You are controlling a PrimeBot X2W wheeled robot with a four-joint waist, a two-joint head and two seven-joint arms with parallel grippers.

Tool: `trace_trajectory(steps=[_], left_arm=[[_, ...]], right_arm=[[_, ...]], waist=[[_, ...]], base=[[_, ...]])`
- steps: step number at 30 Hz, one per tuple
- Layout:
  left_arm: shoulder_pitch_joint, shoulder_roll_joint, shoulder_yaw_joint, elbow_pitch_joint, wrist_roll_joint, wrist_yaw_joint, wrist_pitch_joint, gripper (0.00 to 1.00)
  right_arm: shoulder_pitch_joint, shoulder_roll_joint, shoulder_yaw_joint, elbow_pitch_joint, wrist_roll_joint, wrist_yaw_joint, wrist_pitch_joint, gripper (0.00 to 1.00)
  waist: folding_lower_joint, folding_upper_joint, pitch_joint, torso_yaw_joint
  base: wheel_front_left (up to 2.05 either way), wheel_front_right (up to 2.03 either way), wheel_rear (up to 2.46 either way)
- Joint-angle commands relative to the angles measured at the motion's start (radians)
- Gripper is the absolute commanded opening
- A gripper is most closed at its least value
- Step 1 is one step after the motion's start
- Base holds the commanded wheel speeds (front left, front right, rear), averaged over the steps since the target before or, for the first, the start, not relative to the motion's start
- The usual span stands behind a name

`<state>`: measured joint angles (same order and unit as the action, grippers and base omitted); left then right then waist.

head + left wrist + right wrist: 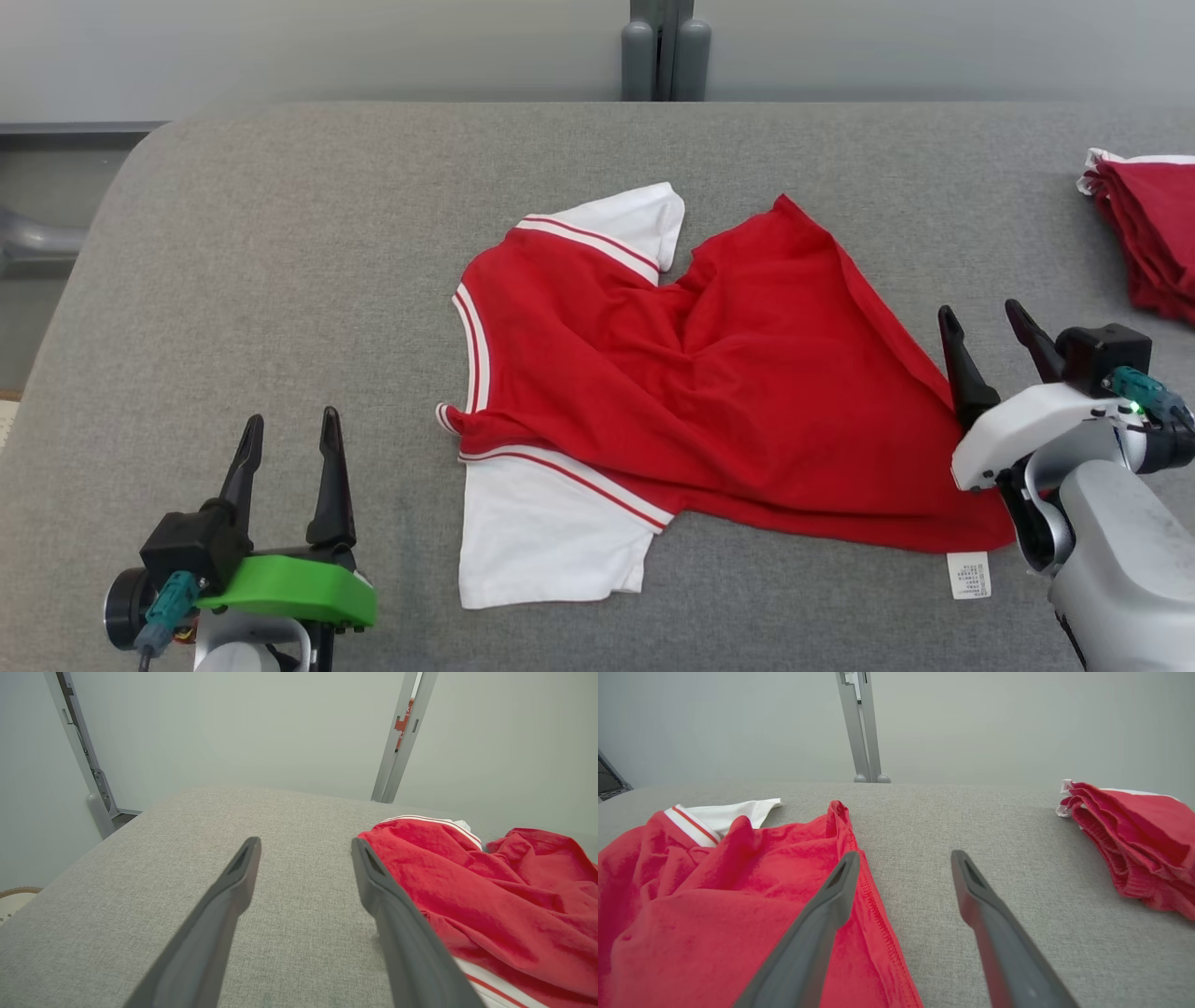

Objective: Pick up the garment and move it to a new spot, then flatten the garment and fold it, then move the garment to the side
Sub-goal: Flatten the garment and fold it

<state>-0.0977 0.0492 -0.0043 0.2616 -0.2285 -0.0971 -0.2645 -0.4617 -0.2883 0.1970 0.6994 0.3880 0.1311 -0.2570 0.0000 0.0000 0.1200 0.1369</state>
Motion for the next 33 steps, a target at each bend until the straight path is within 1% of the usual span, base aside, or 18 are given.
trace_trajectory(steps=[1,5,9,13,17,19,25,33], left_arm=[[0.018,0.003,0.007,-0.003,0.010,0.002,0.001,1.00],[0.035,0.003,0.023,-0.011,0.021,0.002,0.001,1.00],[0.051,0.003,0.038,-0.014,0.028,-0.003,0.001,1.00],[0.058,0.003,0.045,-0.010,0.038,-0.007,0.001,1.00],[0.069,0.003,0.051,-0.008,0.047,-0.011,0.001,1.00],[0.076,0.003,0.052,-0.009,0.053,-0.015,0.001,1.00],[0.100,0.003,0.049,-0.016,0.071,-0.022,0.001,1.00],[0.119,0.006,0.044,-0.024,0.081,-0.026,0.001,1.00]], right_arm=[[0.040,-0.003,-0.012,-0.039,0.009,-0.001,-0.008,1.00],[0.136,0.009,-0.060,-0.171,-0.004,-0.001,-0.008,1.00],[0.240,0.036,-0.110,-0.297,-0.026,0.000,-0.008,1.00],[0.344,0.069,-0.157,-0.399,-0.046,0.000,-0.008,1.00],[0.434,0.097,-0.176,-0.478,-0.070,0.000,-0.008,1.00],[0.468,0.115,-0.181,-0.506,-0.070,0.000,-0.008,1.00],[0.514,0.133,-0.177,-0.549,-0.113,0.000,-0.008,1.00],[0.523,0.135,-0.182,-0.569,-0.138,0.000,-0.008,1.00]], waist=[[0.0000,0.0000,-0.020,-0.020],[0.0000,0.0000,-0.038,-0.041],[0.0000,0.0000,-0.051,-0.059],[0.0000,0.0000,-0.066,-0.069],[0.0000,0.0000,-0.082,-0.074],[0.0000,0.0000,-0.090,-0.077],[0.0000,0.0000,-0.109,-0.086],[0.0000,0.0000,-0.121,-0.086]], base=[[0.00,0.00,0.00],[0.00,0.00,0.00],[0.00,0.00,0.00],[0.00,0.00,0.00],[0.00,0.00,0.00],[0.00,0.00,0.00],[0.00,0.00,0.00],[0.00,0.00,0.00]])
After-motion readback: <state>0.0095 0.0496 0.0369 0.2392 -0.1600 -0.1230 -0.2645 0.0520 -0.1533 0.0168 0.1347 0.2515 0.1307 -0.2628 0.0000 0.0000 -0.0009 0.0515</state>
